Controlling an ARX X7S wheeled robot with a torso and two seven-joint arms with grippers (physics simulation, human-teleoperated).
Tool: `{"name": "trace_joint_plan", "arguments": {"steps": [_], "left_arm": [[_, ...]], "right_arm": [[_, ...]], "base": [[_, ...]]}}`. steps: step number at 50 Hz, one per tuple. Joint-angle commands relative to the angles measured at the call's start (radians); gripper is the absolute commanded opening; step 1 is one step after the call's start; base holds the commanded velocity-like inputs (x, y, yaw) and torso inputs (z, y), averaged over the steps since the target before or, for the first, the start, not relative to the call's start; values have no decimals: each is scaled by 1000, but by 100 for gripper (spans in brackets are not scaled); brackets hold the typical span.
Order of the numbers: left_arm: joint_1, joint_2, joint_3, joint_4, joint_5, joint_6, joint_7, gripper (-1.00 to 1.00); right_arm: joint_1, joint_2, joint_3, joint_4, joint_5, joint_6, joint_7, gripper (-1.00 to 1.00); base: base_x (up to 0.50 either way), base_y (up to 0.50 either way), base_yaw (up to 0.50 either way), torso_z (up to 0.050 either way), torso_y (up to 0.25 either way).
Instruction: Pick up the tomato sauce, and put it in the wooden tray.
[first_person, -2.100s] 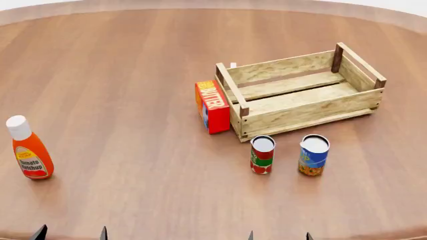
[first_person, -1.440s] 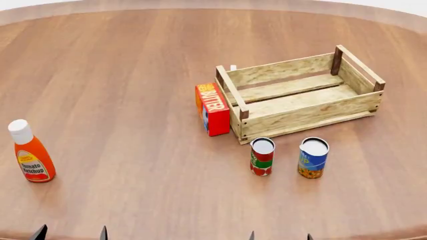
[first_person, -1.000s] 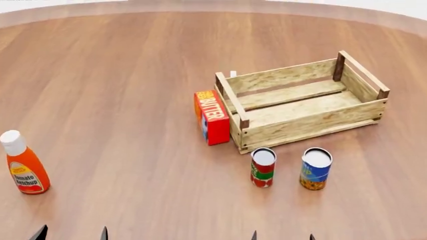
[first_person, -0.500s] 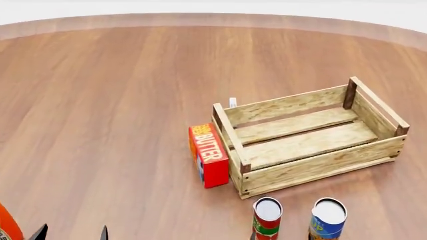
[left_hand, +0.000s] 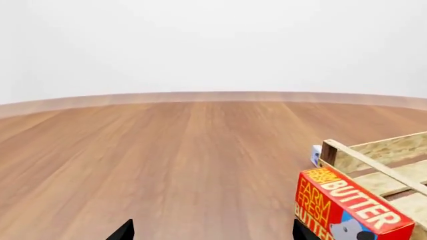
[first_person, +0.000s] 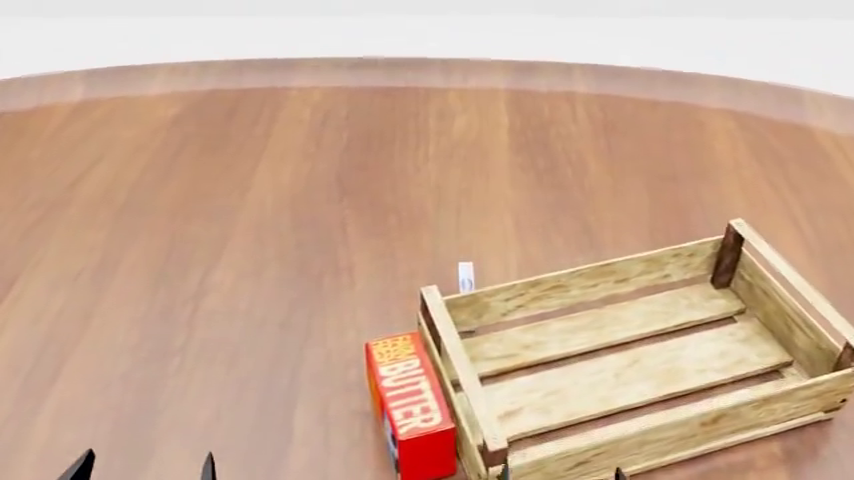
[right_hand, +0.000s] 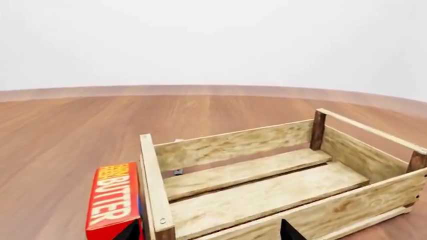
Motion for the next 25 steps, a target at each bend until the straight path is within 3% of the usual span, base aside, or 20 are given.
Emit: {"name": "trace_joint_plan", "arguments": {"steps": [1,25], "left_arm": [[0,-9,9,3,-8,0,-9,100],[-5,-21,27,0,-20,2,-27,100]], "right_arm": [[1,8,-10,-1,7,-2,9,100],[4,21,-25,2,19,-5,30,100]], "base": [[414,0,0,0,0],[421,0,0,0,1]]}}
